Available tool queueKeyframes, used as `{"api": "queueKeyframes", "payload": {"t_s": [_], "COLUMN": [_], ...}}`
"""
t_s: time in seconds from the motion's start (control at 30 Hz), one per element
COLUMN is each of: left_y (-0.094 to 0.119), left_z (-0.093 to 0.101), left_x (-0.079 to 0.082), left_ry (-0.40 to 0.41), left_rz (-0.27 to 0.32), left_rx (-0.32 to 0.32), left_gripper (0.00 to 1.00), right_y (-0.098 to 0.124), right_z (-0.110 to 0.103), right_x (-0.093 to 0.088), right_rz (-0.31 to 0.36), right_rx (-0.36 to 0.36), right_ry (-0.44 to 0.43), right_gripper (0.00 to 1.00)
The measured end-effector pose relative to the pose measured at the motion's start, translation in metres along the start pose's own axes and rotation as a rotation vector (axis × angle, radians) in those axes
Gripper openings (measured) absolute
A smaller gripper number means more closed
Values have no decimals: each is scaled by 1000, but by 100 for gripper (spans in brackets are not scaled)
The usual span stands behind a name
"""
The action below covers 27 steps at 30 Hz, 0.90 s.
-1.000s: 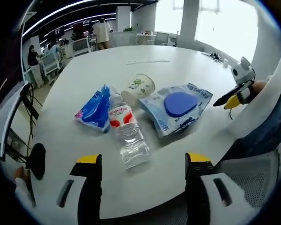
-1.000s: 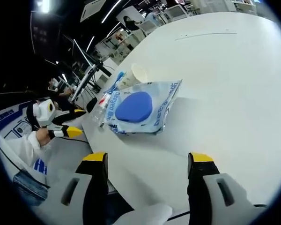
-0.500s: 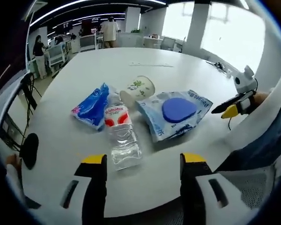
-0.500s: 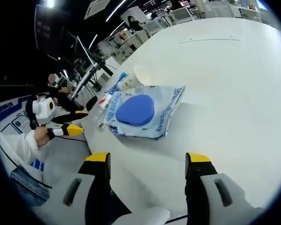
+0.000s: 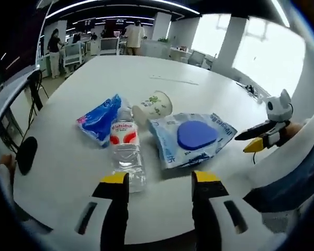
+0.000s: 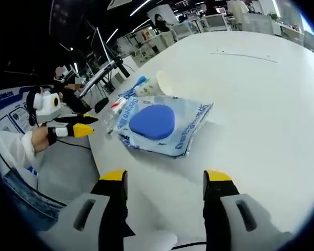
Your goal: Arrange the tabletop items into an orderly group along one side of the table until the central work area is clear of visible clutter.
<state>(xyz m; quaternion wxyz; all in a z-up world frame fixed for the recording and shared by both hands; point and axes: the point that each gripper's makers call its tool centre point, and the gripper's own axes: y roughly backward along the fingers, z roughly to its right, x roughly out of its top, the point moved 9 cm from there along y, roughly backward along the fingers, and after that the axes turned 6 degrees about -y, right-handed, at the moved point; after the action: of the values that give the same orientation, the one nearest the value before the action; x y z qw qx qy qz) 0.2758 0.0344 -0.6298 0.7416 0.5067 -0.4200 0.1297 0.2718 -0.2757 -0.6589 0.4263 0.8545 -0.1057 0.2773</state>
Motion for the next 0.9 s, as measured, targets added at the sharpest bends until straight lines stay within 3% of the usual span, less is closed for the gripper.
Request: {"api": "queueKeyframes", "payload": {"t_s": [0.1,0.37,0.6,0.83,0.9], "left_y": [-4,-24,-40,-49,-50], "left_z": [5,18,30,27,27], "left_x": [7,11,12,5,5], "left_ry": [3,6,18,72,103], "left_rz": [19,-13,-49,-103,-91], "left_rx": [-7,-34,-52,-32,-37], "left_gripper": [46,46,60,53,50], "right_y": [0,3,7,8,7], "right_z": [3,7,13,16,17], "right_x": [2,6,10,18,20], "right_rz": [14,38,60,84,84], "right_rx": [-5,-23,-45,-48,-48], "right_ry": [2,0,-5,-17,-17], "right_gripper": [56,52,49,47,47]}}
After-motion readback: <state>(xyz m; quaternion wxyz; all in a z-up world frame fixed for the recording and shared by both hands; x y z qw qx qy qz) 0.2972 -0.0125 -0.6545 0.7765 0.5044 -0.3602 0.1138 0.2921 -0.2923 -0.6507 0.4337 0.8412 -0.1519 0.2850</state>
